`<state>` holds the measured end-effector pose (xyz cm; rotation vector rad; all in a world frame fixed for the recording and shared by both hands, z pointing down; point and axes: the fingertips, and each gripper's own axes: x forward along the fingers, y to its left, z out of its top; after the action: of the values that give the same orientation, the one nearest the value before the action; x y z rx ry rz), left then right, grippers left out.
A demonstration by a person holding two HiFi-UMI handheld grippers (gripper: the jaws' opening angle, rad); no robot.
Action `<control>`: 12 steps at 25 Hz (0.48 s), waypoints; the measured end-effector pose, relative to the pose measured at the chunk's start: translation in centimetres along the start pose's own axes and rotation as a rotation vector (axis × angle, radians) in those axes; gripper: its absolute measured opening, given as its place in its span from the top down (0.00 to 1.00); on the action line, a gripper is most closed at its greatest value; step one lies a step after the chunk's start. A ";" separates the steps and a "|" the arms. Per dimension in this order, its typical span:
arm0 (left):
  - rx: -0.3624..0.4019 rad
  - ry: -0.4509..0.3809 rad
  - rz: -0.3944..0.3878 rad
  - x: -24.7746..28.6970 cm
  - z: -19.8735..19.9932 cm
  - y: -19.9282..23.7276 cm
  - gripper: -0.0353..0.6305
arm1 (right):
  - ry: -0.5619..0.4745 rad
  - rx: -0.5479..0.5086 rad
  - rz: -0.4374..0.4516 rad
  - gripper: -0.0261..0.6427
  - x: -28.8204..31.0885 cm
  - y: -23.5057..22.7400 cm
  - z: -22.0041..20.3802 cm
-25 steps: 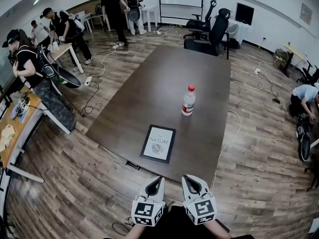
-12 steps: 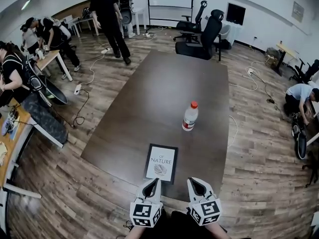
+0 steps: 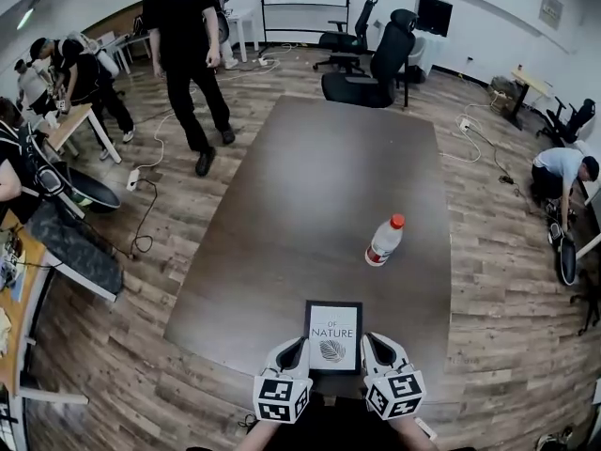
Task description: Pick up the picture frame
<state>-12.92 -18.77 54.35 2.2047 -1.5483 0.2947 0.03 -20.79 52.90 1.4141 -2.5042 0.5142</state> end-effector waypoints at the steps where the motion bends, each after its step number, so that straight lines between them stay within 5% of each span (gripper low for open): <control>1: 0.007 0.013 -0.007 0.3 0.0 0.9 0.94 | 0.005 0.004 -0.019 0.95 0.7 0.1 0.0; 10: 0.047 0.133 -0.059 3.3 -0.8 4.9 0.93 | 0.097 0.049 -0.172 0.88 3.1 -0.6 -1.8; 12: 0.036 0.171 -0.075 4.0 -1.4 5.2 0.87 | 0.108 0.059 -0.184 0.85 3.6 -0.8 -2.1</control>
<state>-16.22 -22.99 58.41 2.1964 -1.3766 0.4779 -1.07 -23.10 56.27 1.5748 -2.2647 0.6153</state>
